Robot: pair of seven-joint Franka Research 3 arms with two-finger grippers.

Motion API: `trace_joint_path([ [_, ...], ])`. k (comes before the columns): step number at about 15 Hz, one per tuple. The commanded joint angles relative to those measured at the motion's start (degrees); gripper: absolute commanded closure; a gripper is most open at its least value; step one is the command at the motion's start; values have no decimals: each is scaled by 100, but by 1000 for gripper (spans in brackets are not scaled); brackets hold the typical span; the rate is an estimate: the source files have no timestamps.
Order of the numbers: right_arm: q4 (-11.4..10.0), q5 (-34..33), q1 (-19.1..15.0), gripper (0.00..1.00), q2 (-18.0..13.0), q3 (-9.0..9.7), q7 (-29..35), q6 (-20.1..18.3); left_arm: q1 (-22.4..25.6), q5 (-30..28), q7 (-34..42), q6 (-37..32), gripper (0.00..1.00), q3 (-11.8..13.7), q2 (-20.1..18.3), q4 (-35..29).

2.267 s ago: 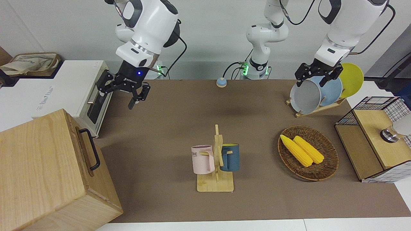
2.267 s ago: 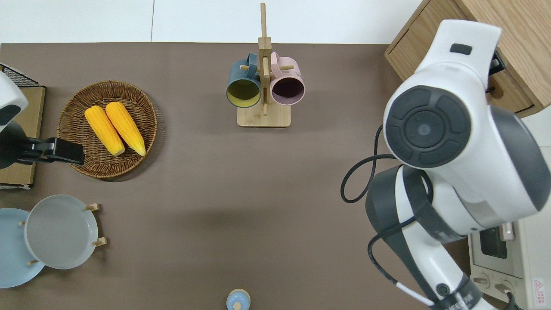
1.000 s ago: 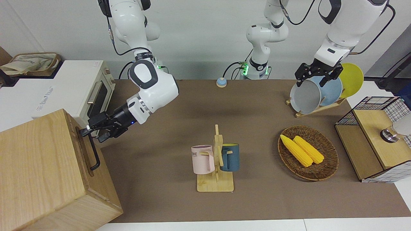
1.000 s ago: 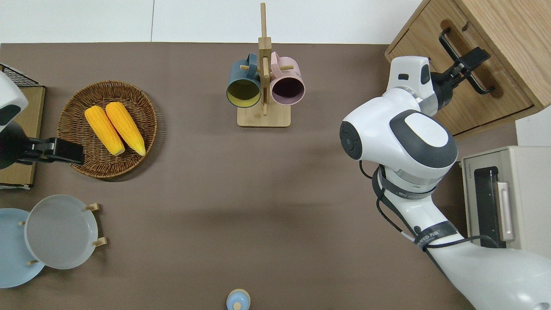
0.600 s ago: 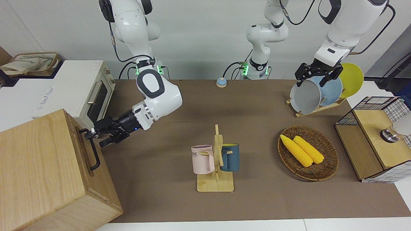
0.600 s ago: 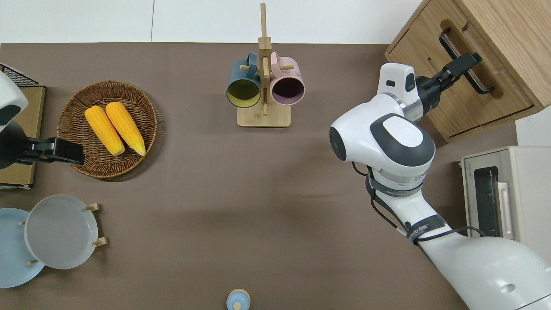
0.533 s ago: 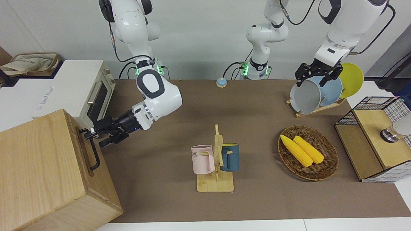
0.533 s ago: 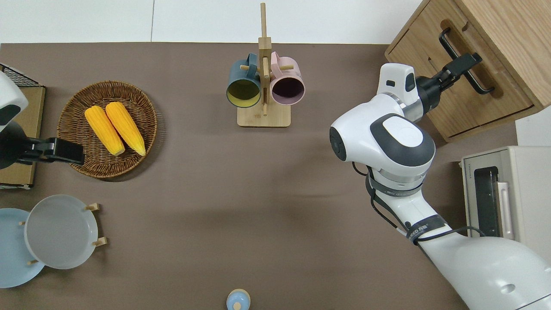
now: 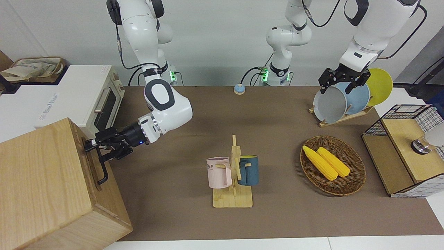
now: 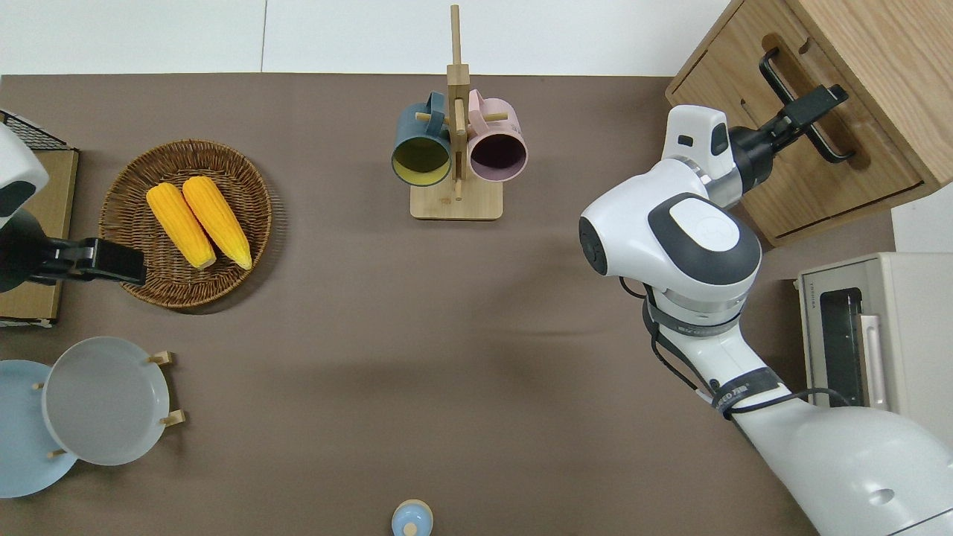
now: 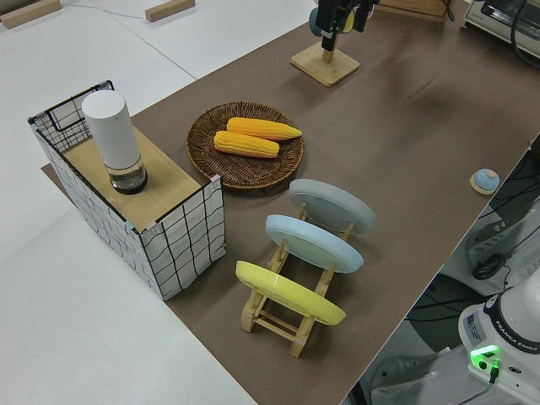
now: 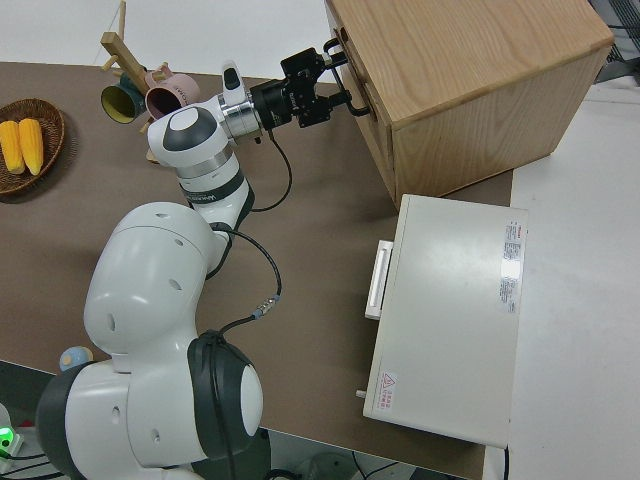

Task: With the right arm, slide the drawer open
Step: 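Close the right gripper on the black drawer handle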

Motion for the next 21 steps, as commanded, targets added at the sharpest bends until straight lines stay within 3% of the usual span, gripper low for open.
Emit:
trace_joint_path([
  [1,34,-194,128,422,69,-123,188,-14,22,98,55,-113,7,-37,65,140],
  [4,34,-194,128,809,78,-123,171,-58,22,98,55,-113,7,-37,65,149],
  [7,34,-185,171,979,78,-123,127,-76,22,98,55,-113,7,-37,65,149],
  [12,34,-124,233,1000,60,-123,31,-102,22,98,55,-113,7,-37,65,149],
  [21,43,351,1067,1000,-1,-123,-101,-840,22,98,55,-113,7,-37,65,149],
])
